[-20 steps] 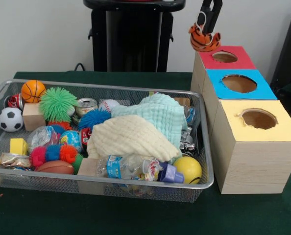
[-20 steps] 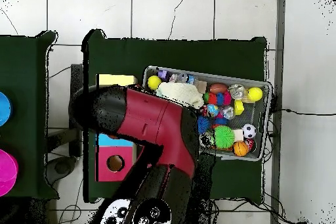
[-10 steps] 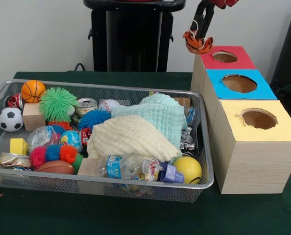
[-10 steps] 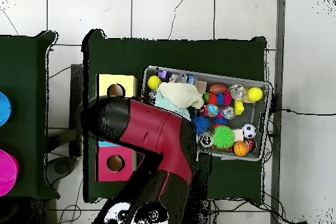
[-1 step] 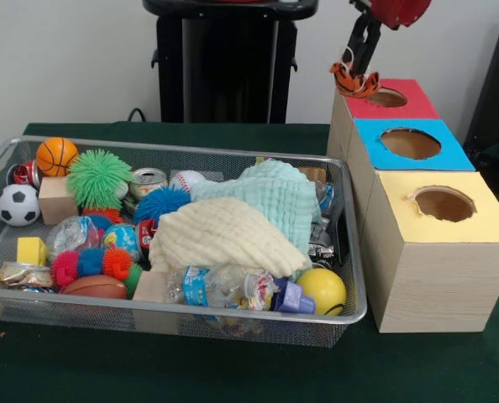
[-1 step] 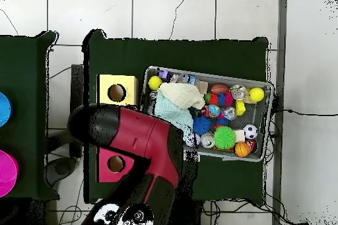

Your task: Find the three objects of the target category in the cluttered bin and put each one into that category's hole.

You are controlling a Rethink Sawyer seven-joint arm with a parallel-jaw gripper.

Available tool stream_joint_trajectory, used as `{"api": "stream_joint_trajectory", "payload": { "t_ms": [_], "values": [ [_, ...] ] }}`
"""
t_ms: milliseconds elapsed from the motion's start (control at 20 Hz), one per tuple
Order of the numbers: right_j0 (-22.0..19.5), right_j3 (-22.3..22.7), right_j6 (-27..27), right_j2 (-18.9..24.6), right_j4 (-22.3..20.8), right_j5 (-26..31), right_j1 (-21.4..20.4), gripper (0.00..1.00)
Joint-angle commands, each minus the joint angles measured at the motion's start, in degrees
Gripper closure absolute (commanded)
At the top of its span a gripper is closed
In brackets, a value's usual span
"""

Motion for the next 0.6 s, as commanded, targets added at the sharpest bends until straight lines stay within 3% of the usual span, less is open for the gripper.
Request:
{"api": "stream_joint_trajectory", "payload": {
  "t_ms": [50, 600],
  "values": [
    [1.20, 7.29, 20.12, 2.87, 4.02, -1.71, 3.38, 1.00],
    [3.37, 6.90, 24.43, 4.30, 7.61, -2.33, 6.37, 1.00]
  ]
}}
